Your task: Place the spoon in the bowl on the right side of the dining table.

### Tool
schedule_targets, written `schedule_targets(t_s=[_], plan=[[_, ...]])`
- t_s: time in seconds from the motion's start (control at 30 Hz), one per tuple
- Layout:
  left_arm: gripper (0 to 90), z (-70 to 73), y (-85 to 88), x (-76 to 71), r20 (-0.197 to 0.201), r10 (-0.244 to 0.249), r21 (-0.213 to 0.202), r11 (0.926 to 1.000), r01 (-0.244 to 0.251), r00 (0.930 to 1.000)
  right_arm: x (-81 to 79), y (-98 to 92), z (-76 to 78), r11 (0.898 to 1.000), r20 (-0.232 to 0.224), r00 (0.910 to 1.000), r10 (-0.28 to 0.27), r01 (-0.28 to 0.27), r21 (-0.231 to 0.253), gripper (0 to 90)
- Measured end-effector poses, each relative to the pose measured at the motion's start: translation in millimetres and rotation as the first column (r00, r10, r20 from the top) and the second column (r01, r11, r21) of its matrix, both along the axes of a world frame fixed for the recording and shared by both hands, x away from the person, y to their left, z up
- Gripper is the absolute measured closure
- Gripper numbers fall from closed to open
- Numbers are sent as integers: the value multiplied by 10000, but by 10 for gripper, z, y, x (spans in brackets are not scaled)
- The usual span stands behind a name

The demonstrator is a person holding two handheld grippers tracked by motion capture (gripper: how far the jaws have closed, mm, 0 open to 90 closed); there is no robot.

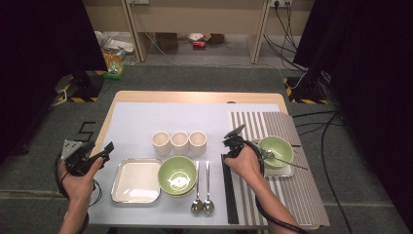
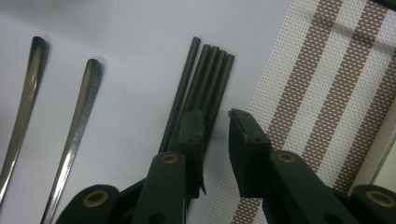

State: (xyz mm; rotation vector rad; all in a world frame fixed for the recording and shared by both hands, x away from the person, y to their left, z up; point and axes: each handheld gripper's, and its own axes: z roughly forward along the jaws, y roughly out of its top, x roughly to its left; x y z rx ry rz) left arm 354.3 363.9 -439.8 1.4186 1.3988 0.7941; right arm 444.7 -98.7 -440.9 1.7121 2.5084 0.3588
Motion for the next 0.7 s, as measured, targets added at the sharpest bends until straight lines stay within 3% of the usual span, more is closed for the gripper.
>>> schedule_targets(t_s=[0.23, 0.33, 0.7], plan=[[236, 1, 6, 0, 19, -4, -18, 10000, 4, 10000, -7, 14, -34, 9996, -56, 9998, 199, -200, -183, 774], [236, 1, 5, -1, 15, 6, -11, 10000, -6, 10000, -18, 30, -46, 9994, -161, 9999, -42, 37, -357, 785], [236, 5, 11, -5, 45, 23, -51, 10000, -22, 10000, -15, 4, -32, 9981, -124, 9999, 97, -104, -607, 860]])
